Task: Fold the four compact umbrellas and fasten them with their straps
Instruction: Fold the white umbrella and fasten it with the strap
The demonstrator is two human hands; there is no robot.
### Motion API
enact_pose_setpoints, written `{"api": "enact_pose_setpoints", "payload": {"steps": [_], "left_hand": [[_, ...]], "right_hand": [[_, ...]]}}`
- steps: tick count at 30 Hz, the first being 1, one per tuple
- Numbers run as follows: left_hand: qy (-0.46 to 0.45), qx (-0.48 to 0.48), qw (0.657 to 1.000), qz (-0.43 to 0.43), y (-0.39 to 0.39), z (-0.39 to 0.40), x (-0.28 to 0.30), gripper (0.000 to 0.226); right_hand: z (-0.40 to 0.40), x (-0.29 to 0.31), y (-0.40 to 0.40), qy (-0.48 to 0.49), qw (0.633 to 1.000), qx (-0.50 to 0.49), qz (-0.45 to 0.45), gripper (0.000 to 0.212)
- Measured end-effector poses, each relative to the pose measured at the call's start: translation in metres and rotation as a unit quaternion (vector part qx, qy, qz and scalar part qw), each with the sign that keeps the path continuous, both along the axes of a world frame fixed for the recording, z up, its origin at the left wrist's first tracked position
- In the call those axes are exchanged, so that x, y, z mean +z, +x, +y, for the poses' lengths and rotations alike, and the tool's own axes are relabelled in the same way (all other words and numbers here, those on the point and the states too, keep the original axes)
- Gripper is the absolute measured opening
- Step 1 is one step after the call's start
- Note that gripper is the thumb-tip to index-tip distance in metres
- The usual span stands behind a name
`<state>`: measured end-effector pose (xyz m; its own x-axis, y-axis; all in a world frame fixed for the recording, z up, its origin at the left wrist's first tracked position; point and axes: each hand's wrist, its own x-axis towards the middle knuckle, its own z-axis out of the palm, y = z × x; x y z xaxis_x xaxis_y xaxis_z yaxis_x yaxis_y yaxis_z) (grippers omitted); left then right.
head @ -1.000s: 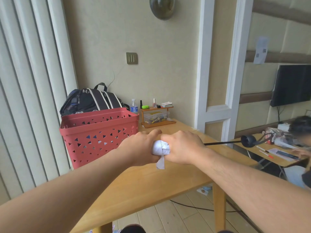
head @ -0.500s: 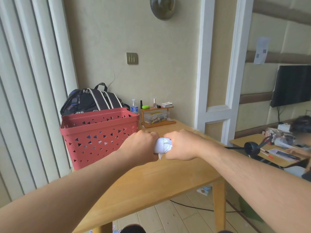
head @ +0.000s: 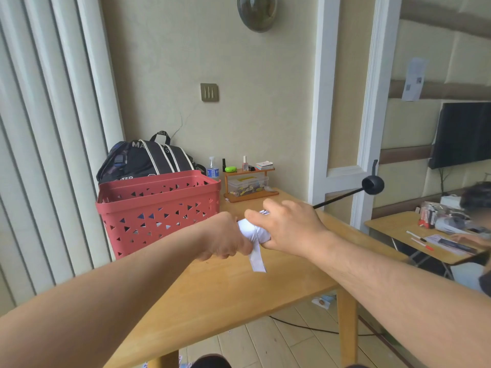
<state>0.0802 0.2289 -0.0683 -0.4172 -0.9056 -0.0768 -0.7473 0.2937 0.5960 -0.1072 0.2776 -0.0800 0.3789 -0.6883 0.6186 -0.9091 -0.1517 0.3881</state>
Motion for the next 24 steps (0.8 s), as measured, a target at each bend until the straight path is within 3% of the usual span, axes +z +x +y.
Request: {"api": "enact_pose_setpoints", "payload": {"steps": [4, 8, 11, 14, 18, 21, 24], "left_hand": [[-0.032, 0.000, 0.999, -0.016, 0.001, 0.003, -0.001, 0.034], [-0.228, -0.032, 0.966, -0.115, 0.002, 0.008, -0.003, 0.032], [-0.321, -0.063, 0.939, -0.102, 0.003, 0.010, -0.008, 0.036], [-0.407, -0.072, 0.908, -0.064, 0.008, 0.008, -0.015, 0.055], [-0.551, -0.189, 0.810, -0.064, 0.016, 0.000, -0.019, 0.056], [-0.564, -0.229, 0.793, -0.037, 0.019, -0.005, -0.015, 0.057], [-0.569, -0.248, 0.784, -0.007, 0.021, -0.005, -0.015, 0.054]], "right_hand": [[0.007, 0.003, 0.002, 0.067, 0.997, -0.026, 0.021, 0.040], [0.016, 0.012, 0.011, 0.119, 0.991, -0.049, -0.023, 0.032], [0.015, 0.014, 0.011, 0.153, 0.985, -0.061, -0.058, 0.026], [0.015, 0.013, 0.008, 0.197, 0.969, -0.066, -0.133, 0.022], [0.016, 0.016, -0.001, 0.256, 0.921, -0.044, -0.290, 0.027], [0.017, 0.017, -0.005, 0.308, 0.878, -0.012, -0.366, 0.023], [0.019, 0.019, -0.006, 0.377, 0.812, 0.015, -0.445, 0.019]]}}
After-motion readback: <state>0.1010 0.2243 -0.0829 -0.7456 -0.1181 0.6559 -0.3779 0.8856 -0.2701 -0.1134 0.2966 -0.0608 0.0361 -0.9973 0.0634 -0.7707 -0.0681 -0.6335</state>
